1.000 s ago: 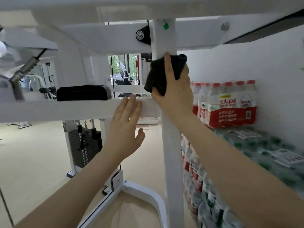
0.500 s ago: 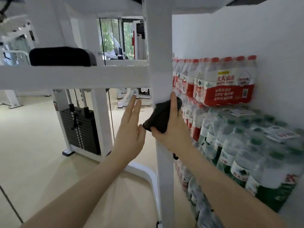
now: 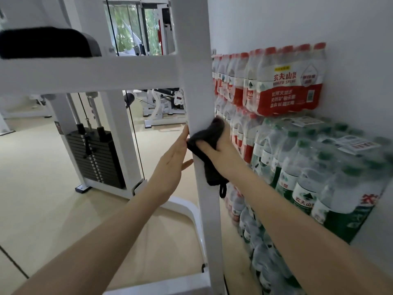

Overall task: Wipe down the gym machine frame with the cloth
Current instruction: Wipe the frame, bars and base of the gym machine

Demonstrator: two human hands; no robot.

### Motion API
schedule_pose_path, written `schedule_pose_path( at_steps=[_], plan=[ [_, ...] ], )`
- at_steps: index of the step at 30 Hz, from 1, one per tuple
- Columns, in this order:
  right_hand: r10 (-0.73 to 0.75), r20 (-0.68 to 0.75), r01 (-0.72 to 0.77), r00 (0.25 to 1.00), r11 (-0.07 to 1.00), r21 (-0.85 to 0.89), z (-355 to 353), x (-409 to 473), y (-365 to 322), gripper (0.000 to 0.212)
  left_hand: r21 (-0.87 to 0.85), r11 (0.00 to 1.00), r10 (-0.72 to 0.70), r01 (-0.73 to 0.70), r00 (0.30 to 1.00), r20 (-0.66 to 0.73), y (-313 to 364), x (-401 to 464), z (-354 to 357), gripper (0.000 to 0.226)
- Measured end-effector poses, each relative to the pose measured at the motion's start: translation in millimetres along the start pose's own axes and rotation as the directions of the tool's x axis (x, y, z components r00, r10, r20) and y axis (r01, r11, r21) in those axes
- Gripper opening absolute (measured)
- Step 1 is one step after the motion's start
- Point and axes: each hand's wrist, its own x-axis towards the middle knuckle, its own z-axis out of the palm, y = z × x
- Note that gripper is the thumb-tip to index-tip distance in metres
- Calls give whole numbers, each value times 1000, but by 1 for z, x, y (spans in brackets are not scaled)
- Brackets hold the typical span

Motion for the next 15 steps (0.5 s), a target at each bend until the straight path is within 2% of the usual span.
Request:
schedule_pose_path(
  at_steps=[2, 3, 5, 7, 9, 10, 12, 14, 15],
  plan=[
    [-66, -6, 66, 998, 993, 94, -8, 16, -18, 63, -28, 1000, -13, 14, 1000, 9, -1, 0, -1, 47],
    [-114, -28, 117, 993, 984, 133, -10, 23, -23, 62, -26, 999, -20, 20, 1000, 15, -1, 0, -1, 50],
    [-116, -67, 126, 991, 977, 173, -7, 24, -24, 57, -17, 999, -28, 28, 999, 16, -2, -1, -1, 55],
    [-65, -107, 75, 992, 993, 95, -2, 18, -5, 53, -12, 1000, -23, 23, 1000, 12, -4, 0, 0, 51],
    [39, -153, -41, 987, 999, -10, 2, 3, 15, 48, -18, 999, -26, 27, 999, 18, -3, 2, 1, 48],
    [71, -154, -71, 985, 997, 6, 4, -7, 24, 39, -27, 999, -33, 33, 999, 23, -3, 2, 1, 48],
    [73, -82, -57, 994, 983, 176, 9, -27, 32, 24, -64, 997, -49, 50, 998, 29, -1, 2, 3, 54],
    [32, -62, -11, 998, 949, 316, 10, -32, 25, 45, -81, 995, -56, 58, 998, 24, -2, 2, 4, 55],
    [9, -81, 18, 997, 945, 325, 8, -27, 20, 57, -77, 996, -48, 50, 999, 22, -2, 2, 4, 54]
  ],
)
